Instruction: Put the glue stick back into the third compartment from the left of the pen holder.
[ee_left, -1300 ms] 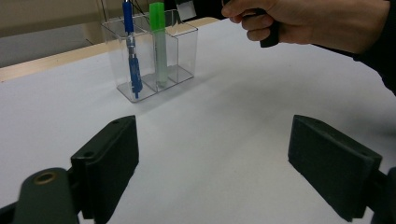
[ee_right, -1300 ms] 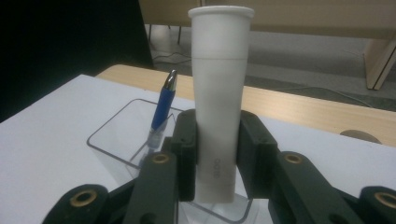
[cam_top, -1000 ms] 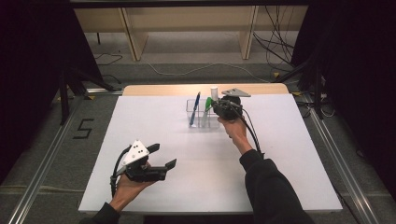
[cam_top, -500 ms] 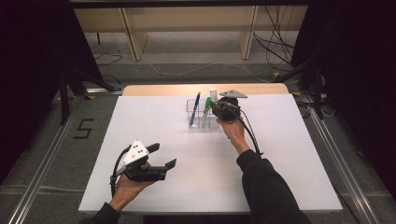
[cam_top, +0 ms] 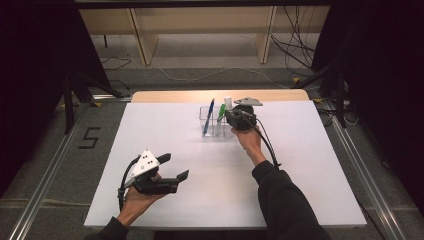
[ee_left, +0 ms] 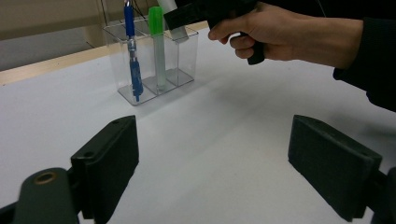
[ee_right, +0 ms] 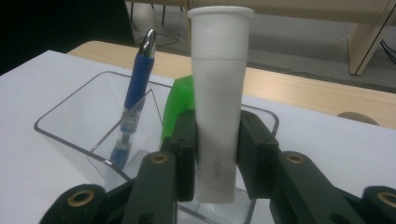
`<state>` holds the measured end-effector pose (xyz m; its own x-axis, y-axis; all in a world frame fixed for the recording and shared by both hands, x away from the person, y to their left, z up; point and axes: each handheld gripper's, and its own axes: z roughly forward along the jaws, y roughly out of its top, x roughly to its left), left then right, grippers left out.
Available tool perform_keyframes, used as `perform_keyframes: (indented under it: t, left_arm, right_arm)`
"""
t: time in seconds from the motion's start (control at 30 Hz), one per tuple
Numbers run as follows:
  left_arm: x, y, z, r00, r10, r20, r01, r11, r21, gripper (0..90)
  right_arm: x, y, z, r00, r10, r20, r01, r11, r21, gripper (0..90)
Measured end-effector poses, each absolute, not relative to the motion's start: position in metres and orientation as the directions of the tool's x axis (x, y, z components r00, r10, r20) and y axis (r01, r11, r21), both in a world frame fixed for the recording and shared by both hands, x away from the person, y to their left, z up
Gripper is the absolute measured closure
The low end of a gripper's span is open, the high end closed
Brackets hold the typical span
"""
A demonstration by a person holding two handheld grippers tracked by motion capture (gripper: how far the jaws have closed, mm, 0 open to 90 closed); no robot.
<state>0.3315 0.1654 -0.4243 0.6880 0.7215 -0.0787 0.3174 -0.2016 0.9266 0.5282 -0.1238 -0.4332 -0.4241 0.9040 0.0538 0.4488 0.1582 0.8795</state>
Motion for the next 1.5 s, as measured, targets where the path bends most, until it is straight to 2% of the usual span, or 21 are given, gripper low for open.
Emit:
perform_keyframes:
  t: [0.07,0.23,0.8,1.1,1.5]
  left_arm:
    - [0.331,0.166,-0.424,0.688,0.721,-0.08,0.318,-0.201,0.927,15.6]
    - [0.332,0.166,-0.424,0.687,0.722,-0.081,0.32,-0.201,0.926,15.6]
    - [0.333,0.168,-0.425,0.683,0.723,-0.105,0.338,-0.184,0.923,15.5]
    - [0.334,0.168,-0.425,0.682,0.722,-0.112,0.342,-0.18,0.922,15.4]
    - [0.334,0.168,-0.425,0.684,0.721,-0.113,0.344,-0.182,0.921,15.4]
  right_arm:
    - [0.527,-0.125,-0.431,-0.433,0.899,0.061,0.445,0.155,0.882,58.5]
    - [0.522,-0.131,-0.419,-0.446,0.891,0.085,0.428,0.13,0.894,50.5]
    - [0.489,-0.149,-0.397,-0.537,0.83,0.147,0.433,0.121,0.893,42.1]
    - [0.478,-0.15,-0.392,-0.538,0.826,0.171,0.469,0.125,0.875,23.9]
    - [0.463,-0.153,-0.387,-0.561,0.809,0.178,0.454,0.121,0.883,19.0]
